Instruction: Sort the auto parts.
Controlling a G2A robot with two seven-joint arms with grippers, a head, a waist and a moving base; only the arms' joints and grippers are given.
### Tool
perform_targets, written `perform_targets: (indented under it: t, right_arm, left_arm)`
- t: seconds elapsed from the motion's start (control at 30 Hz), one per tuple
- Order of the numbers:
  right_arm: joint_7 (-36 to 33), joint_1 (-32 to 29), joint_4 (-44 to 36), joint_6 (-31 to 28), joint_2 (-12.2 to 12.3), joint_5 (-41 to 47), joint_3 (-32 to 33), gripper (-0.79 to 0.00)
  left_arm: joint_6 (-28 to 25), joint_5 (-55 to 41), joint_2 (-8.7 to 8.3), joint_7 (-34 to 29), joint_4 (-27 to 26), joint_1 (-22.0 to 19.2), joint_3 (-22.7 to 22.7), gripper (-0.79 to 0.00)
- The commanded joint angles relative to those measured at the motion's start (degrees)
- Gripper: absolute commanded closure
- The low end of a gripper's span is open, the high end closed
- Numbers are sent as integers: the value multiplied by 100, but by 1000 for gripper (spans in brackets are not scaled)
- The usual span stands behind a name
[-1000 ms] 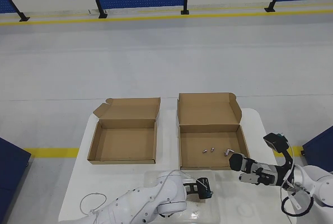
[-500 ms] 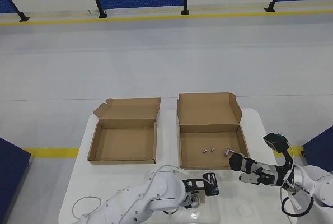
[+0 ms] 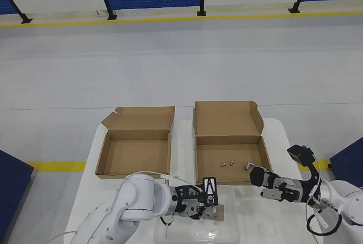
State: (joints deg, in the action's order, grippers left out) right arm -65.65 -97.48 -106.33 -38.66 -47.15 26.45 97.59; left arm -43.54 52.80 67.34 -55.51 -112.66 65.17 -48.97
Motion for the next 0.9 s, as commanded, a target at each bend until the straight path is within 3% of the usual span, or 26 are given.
perform_targets:
  t: [0.0, 0.07, 0.13, 0.27, 0.33, 0.5, 0.67, 0.87]
  right_arm:
    - [0, 0, 0, 0, 0, 4, 0, -785]
    - [0, 0, 0, 0, 0, 4, 0, -785]
    - [0, 0, 0, 0, 0, 4, 0, -785]
    - [0, 0, 0, 0, 0, 4, 0, -785]
    - [0, 0, 0, 0, 0, 4, 0, -785]
    - [0, 0, 0, 0, 0, 4, 0, -785]
    - [0, 0, 0, 0, 0, 4, 0, -785]
    - [0, 0, 0, 0, 0, 4, 0, -785]
  left_arm:
    - [0, 0, 0, 0, 0, 0, 0, 0]
    - [31, -9, -1, 83, 14, 22, -7, 0]
    - [-62, -129, -20, 657, 132, 61, -209, 0]
    - [-1244, -569, -84, 2019, 549, 189, -550, 0]
    - [-1446, -771, -107, 2533, 796, 199, -600, 0]
    - [-1446, -1326, -228, 3832, 1116, -106, -144, 0]
    - [-1446, -1264, -466, 5402, 1497, -619, 553, 0]
    - [-1446, -1264, -466, 5402, 1497, -619, 553, 0]
